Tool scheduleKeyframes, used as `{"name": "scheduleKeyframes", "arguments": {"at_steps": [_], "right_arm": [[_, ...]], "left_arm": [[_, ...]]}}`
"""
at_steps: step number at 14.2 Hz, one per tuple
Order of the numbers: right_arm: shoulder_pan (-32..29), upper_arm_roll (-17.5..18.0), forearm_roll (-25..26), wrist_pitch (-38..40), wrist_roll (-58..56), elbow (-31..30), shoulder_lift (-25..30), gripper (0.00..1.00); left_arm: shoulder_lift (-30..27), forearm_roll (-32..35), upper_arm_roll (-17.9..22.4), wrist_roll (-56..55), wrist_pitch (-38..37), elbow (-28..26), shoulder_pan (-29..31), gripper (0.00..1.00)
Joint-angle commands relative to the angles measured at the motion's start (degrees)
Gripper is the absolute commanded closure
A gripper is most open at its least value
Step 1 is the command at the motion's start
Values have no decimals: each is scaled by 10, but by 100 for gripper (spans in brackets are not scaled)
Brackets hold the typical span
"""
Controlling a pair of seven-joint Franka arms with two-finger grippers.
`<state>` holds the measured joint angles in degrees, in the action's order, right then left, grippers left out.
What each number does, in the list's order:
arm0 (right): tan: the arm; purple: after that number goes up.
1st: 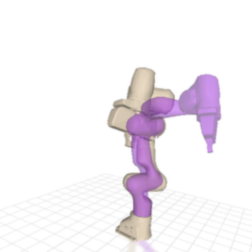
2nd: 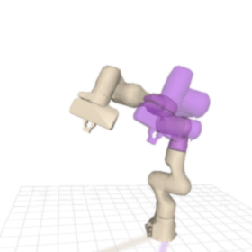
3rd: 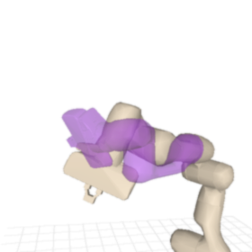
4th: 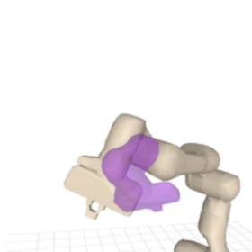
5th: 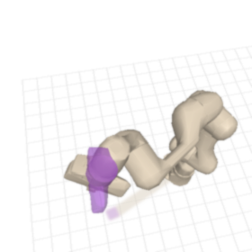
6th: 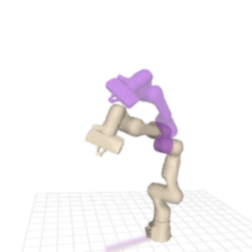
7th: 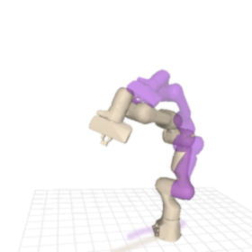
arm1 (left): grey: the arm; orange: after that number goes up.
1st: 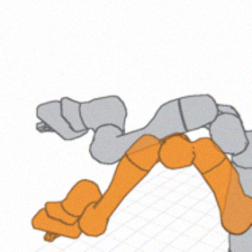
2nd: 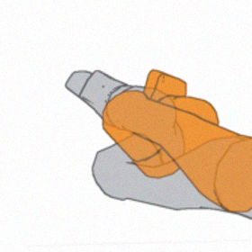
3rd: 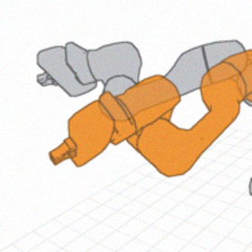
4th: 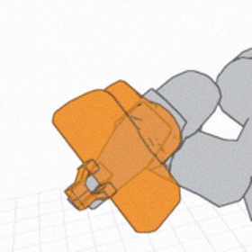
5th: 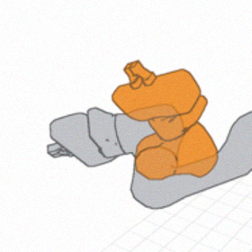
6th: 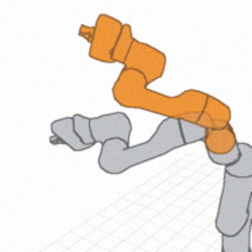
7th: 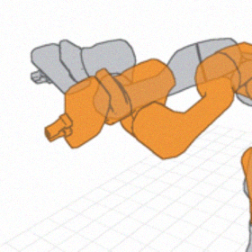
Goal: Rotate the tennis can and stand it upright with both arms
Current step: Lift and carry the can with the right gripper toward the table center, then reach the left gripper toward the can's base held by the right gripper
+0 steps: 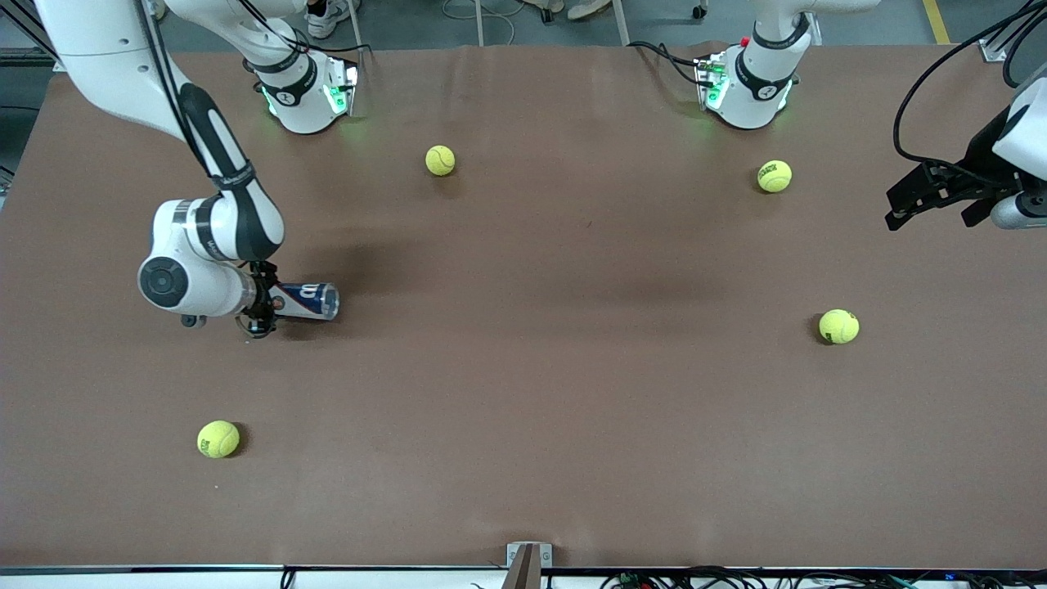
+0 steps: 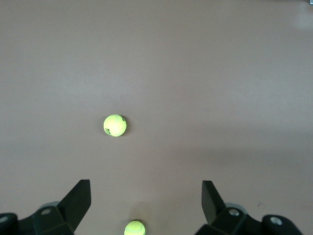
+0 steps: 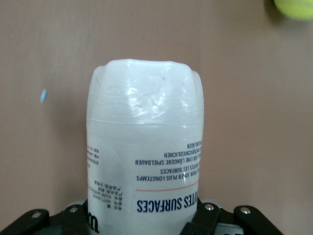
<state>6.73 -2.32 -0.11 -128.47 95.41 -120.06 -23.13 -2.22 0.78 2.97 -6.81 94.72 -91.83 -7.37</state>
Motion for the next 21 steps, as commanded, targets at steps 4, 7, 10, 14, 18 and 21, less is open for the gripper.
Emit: {"name": "scheduleKeyframes", "arguments": {"at_steps": [4, 7, 10, 14, 18, 21], "right_arm": [[125, -2, -72, 21, 116, 44, 15, 38], [183, -2, -104, 20, 158, 83, 9, 38], [221, -2, -119, 18, 176, 133, -26, 38], [285, -3, -122, -11, 180, 203, -90, 38], [341, -6, -112, -33, 200, 286, -160, 38], [383, -22, -100, -37, 260, 383, -230, 38]], "left_arm": [[-2, -5, -2, 1, -9, 7, 3, 0], [-2, -5, -2, 1, -9, 7, 3, 0], [-2, -4, -2, 1, -9, 6, 3, 0], [2, -4, -2, 5, -34, 4, -3, 0], [34, -10, -3, 3, -52, 5, -4, 0], [70, -10, -23, -21, -51, 16, -25, 0]]}}
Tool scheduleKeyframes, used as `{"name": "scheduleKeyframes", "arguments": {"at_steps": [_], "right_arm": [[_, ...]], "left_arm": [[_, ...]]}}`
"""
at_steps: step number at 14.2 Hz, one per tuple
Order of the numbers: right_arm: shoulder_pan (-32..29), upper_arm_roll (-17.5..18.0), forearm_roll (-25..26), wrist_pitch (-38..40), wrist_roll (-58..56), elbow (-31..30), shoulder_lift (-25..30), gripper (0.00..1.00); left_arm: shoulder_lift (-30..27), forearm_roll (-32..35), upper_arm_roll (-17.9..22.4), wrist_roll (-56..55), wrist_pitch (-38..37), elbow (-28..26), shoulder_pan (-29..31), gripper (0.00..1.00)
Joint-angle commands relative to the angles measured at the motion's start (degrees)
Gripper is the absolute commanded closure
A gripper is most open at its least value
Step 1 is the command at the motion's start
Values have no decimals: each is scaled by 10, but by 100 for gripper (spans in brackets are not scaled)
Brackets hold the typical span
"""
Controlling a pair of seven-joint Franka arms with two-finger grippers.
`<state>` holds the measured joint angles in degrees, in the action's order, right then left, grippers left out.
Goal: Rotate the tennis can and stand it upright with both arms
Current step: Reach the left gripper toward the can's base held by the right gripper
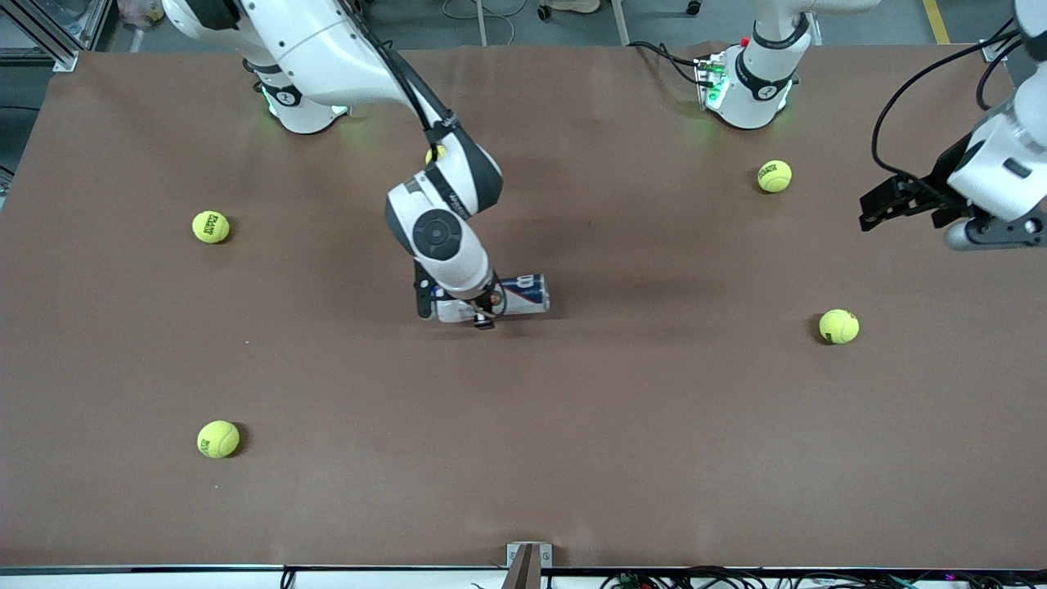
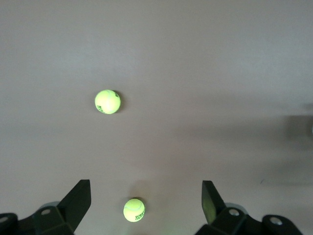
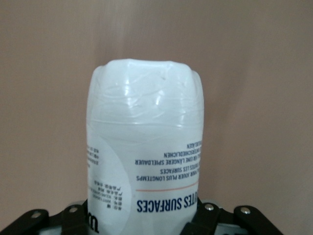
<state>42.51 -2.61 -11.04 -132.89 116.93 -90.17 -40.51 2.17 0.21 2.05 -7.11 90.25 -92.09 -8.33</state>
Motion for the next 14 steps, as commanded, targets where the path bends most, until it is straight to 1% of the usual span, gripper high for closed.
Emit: {"name": "scheduleKeyframes", "arguments": {"at_steps": [1, 3, 4, 7, 9, 11, 13, 14], "right_arm": [[34, -19, 33, 10, 71, 115, -76, 38], [46, -19, 72, 11, 133, 164, -114, 38], [57, -19, 82, 11, 153, 191, -137, 38], [78, -23, 89, 12, 184, 249, -178, 38], [91, -29, 92, 11, 192, 259, -185, 37], [93, -29, 92, 11, 192, 261, -185, 33], [93, -30, 94, 11, 187, 261, -185, 7], [93, -29, 108, 11, 184, 261, -185, 0]], "left_arm": [[44, -5, -17, -32, -6, 30, -17, 0], [65, -6, -29, -53, -3, 34, -35, 0], [79, -24, -34, -59, 2, 34, -45, 0], [121, -136, -36, -62, 13, 34, -48, 0], [141, -221, -36, -62, 39, 31, -44, 0], [177, -297, -36, -61, 69, 27, -40, 0], [218, -353, -36, -52, 87, 25, -37, 0], [237, -381, -36, -48, 102, 22, -37, 0]]}}
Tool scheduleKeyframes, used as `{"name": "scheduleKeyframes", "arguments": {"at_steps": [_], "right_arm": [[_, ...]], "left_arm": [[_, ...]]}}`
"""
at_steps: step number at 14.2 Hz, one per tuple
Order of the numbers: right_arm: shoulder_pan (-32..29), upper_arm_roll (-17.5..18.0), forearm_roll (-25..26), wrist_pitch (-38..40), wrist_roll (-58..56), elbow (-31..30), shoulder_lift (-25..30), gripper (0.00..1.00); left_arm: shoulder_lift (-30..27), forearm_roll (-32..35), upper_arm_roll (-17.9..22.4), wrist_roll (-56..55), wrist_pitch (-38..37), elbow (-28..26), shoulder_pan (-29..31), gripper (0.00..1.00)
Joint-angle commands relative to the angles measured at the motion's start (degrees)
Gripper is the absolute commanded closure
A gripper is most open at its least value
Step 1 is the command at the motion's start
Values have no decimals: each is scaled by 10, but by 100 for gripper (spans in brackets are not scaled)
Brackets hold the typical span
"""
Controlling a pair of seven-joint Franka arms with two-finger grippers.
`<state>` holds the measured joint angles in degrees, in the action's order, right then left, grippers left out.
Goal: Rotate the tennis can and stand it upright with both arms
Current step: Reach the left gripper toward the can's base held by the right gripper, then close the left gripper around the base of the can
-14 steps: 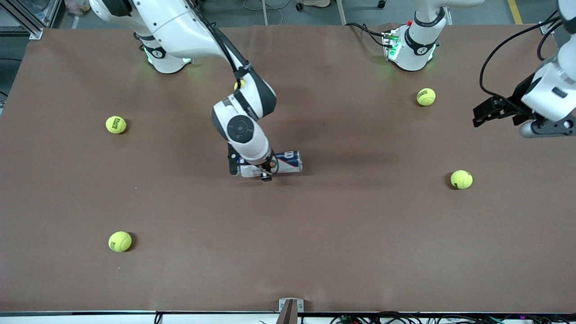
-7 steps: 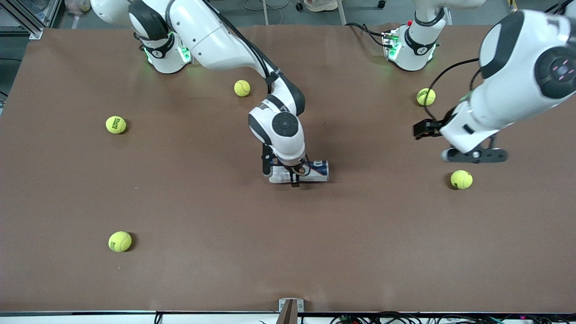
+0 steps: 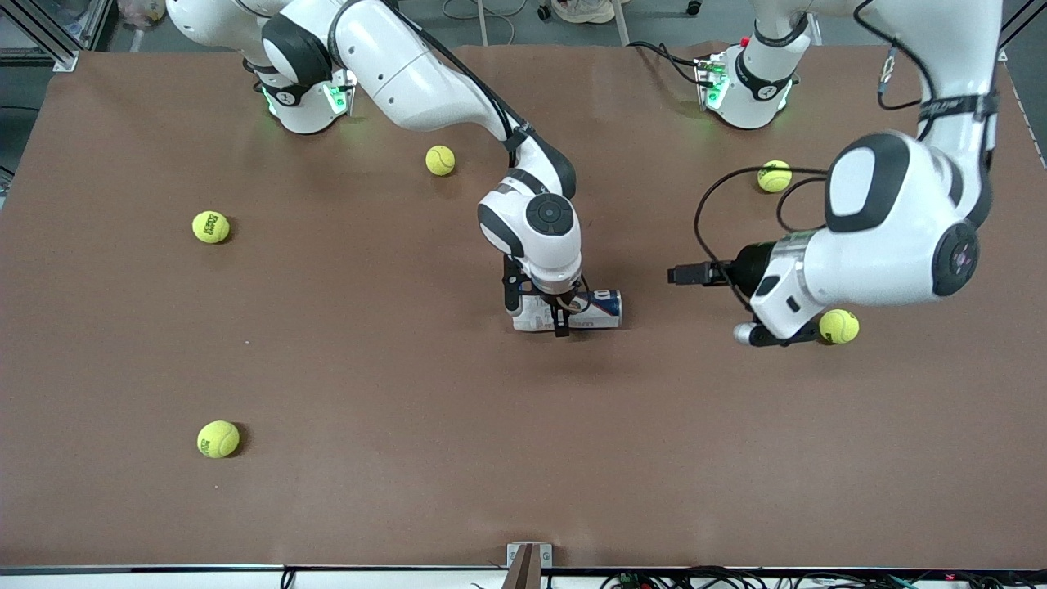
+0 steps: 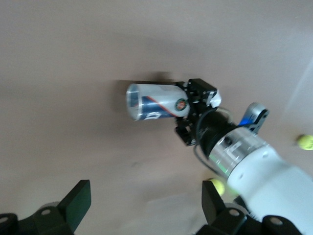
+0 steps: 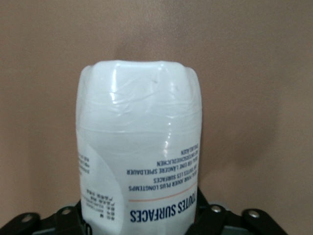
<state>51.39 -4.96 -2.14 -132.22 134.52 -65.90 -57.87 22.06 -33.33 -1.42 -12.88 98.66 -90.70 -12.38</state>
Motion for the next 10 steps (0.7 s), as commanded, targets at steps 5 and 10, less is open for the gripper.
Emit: {"name": "scheduleKeyframes", "arguments": {"at_steps": [5, 10], "right_arm": [[4, -4, 38, 11, 7, 26, -11, 0], [-1, 0, 36, 93, 4, 67, -5, 0]], "left_arm": [[79, -163, -2, 134, 99, -67, 3, 0], [90, -334, -2, 325, 159, -161, 5, 0]]}}
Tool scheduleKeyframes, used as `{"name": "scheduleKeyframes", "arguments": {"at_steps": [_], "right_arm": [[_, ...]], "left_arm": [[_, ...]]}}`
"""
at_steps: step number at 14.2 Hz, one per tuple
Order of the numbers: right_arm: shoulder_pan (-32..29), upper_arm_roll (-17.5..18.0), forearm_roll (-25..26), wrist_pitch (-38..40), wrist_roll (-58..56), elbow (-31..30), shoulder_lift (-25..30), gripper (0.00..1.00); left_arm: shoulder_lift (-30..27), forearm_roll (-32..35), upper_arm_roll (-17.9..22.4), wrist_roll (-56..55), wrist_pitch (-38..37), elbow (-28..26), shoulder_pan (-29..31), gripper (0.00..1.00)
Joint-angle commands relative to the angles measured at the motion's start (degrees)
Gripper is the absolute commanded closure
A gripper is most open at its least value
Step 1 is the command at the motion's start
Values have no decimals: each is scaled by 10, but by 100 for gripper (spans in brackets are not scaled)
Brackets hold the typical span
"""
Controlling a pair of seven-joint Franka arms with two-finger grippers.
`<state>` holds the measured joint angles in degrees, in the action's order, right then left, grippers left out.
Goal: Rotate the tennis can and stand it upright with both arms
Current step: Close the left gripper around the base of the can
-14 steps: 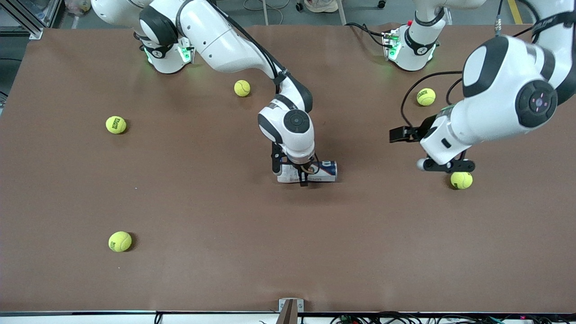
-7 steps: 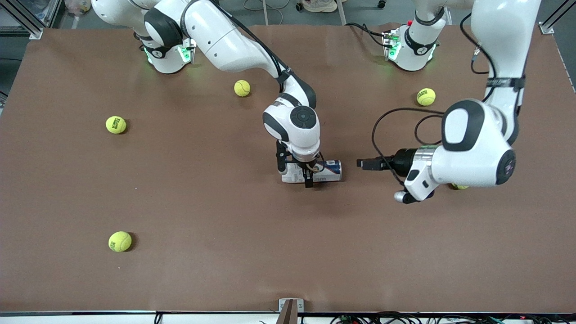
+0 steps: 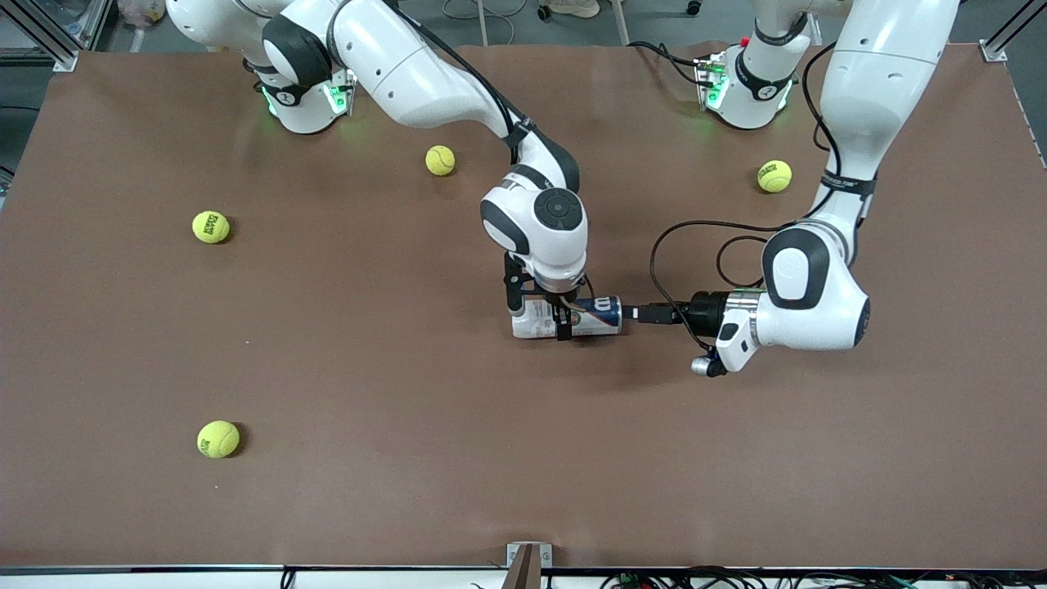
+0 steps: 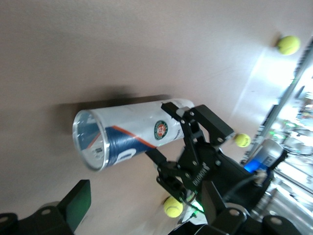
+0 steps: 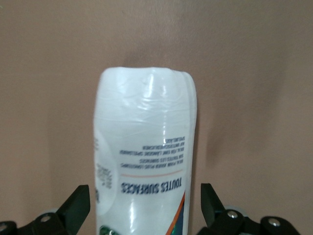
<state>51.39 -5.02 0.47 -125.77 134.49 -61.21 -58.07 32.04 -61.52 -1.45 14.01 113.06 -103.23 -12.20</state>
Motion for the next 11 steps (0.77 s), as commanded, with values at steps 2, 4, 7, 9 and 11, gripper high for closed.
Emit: {"name": "scheduleKeyframes", "arguments": {"at_steps": [2, 4, 7, 9, 11], "right_arm": [[-4, 1, 9, 35, 3, 22, 8, 0], [-7, 1, 9, 59, -15, 23, 17, 0], [-34, 11, 6, 105, -53, 23, 51, 0], [-72, 33, 2, 136, -90, 23, 74, 0], [-123, 68, 2, 174, -145, 23, 97, 0]], "left_arm": [[7, -110, -1, 119, 18, -48, 8, 0], [16, -168, -1, 187, 19, -69, 7, 0], [37, -227, -2, 263, 40, -87, 3, 0], [48, -252, -1, 293, 41, -89, 2, 0], [48, -272, -2, 295, 41, -90, -2, 1]]}}
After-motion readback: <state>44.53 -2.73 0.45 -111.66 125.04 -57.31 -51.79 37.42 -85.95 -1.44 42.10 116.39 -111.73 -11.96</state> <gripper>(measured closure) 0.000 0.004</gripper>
